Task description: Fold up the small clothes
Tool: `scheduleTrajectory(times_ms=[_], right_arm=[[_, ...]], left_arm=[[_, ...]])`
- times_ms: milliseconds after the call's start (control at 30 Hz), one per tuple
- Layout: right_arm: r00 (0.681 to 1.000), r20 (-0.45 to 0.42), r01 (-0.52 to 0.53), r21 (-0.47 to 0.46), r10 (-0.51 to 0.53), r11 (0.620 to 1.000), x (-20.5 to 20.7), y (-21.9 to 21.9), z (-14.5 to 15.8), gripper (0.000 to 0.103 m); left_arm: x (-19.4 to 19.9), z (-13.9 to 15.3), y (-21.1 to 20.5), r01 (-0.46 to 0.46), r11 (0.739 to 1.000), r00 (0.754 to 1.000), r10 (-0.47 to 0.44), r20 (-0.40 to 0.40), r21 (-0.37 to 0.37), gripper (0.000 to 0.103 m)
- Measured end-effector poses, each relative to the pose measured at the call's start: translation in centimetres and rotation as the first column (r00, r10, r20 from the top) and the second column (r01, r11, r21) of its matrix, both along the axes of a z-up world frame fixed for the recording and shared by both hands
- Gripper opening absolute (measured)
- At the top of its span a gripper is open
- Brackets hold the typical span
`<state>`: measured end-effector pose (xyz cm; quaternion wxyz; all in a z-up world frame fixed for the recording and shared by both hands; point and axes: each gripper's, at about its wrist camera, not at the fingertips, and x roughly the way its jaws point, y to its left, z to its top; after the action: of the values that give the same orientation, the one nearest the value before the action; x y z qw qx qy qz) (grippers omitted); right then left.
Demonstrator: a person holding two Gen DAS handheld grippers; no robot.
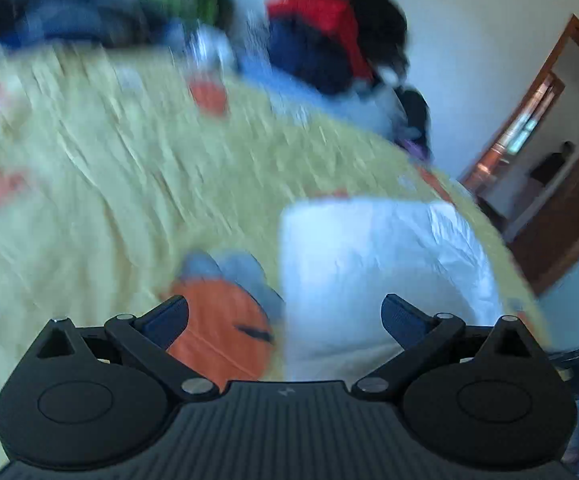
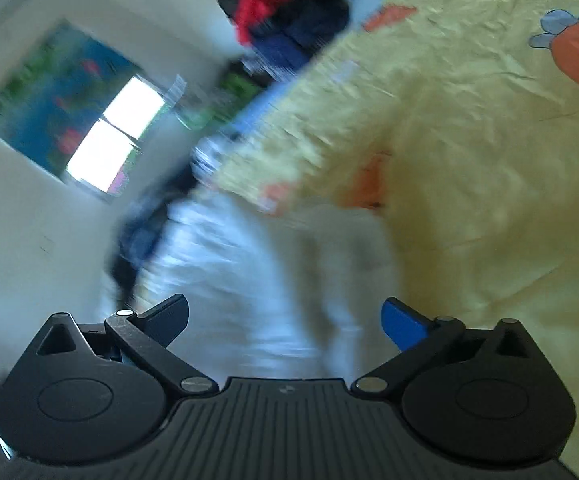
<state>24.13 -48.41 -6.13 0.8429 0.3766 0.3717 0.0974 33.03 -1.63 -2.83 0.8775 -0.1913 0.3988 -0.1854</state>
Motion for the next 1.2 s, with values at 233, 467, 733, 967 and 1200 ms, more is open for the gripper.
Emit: scheduleTrajectory(times_ms=[233,467,733,967,1200], right_arm=[[0.995,-0.027,-0.094,0.111,0.097,0.989,3.8,1.5,-3.0,0.101],[0.987,-0.017,-0.154,0.148,0.158,0.977,5.1,4.3,-3.5,0.047],[0.955,0.065,-0.296,0.213,0.288,0.931,8.3,12.3,-2.3,0.045],[0.935,0.055,-0.353,0.211,0.349,0.912,12.7,18.8,-3.6,0.044],[0.963,-0.009,-0.261,0.235,0.271,0.936,11.5,18.2,-5.1,0.06]], left_arm=[[4.0,-5.8,-2.6,0.079,0.959,0.971,-0.135,-0.195,-0.271,0.103],[3.5,-4.2,-3.3,0.123,0.961,0.976,-0.163,-0.146,-0.249,0.069],[2.2,0.3,4.3,0.041,0.989,0.997,-0.051,-0.063,-0.144,0.061],[2.8,-2.6,9.6,-0.111,0.992,0.991,0.105,-0.088,-0.065,0.068],[2.4,-3.0,9.8,-0.146,0.985,0.987,0.138,-0.079,-0.094,0.079]])
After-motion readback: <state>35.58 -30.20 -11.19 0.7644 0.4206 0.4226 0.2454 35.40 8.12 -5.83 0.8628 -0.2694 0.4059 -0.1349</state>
